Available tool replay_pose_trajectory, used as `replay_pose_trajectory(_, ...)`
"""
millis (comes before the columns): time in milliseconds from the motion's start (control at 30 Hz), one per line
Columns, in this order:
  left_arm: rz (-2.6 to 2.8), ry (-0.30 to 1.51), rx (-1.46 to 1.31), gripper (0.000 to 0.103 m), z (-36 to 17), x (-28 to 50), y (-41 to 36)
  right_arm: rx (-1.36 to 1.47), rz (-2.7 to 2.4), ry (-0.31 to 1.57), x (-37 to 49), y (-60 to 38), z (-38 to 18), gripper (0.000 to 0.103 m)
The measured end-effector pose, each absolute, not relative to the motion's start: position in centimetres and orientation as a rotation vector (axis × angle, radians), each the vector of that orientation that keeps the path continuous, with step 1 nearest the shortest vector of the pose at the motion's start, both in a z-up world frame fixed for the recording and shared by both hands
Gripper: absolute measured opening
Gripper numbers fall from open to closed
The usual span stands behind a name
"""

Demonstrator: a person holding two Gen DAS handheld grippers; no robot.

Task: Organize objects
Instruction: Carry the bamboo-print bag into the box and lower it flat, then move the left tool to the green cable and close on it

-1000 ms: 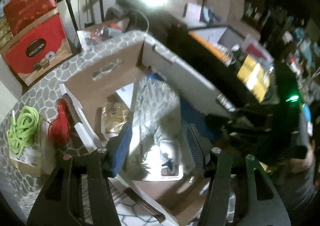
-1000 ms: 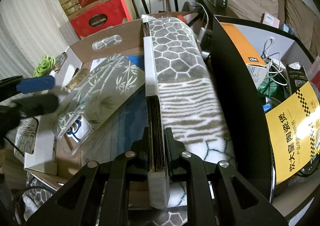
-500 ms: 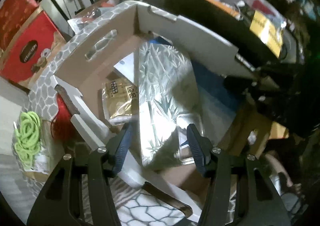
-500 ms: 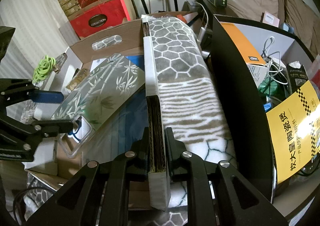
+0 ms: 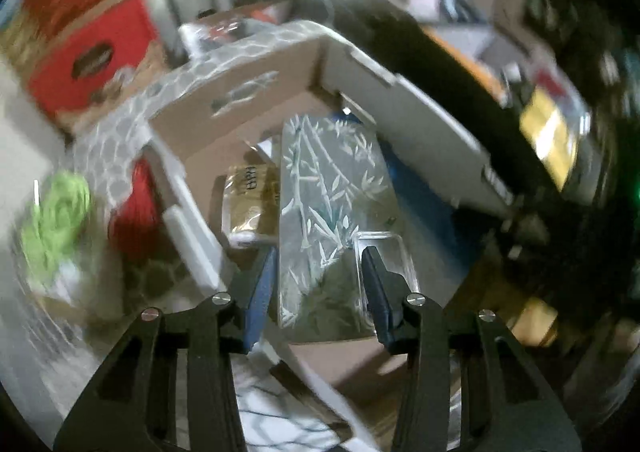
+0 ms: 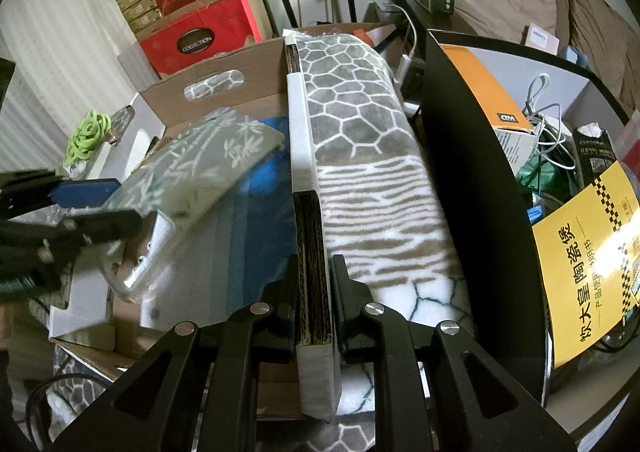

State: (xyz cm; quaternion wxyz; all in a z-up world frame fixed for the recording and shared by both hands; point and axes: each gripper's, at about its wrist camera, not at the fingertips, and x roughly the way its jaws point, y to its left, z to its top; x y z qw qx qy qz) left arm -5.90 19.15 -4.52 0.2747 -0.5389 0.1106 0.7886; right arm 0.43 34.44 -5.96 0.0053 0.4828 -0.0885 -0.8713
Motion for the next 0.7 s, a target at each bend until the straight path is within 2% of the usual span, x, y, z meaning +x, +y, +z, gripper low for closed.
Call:
replay_pose_trajectory(267, 2.162, -0.100, -1.528, 0.041, -5.0, -6.0, 18.2, 1.516, -2.727, -0.285, 0.4, 34.5, -6.1, 0.014)
replay_pose_trajectory(700, 1.949, -0.121, -1.606, 0.043, -6.4, -3.5, 20.2, 1.516, -2.713, -0.332, 0.3, 34.8, -6.2, 0.015)
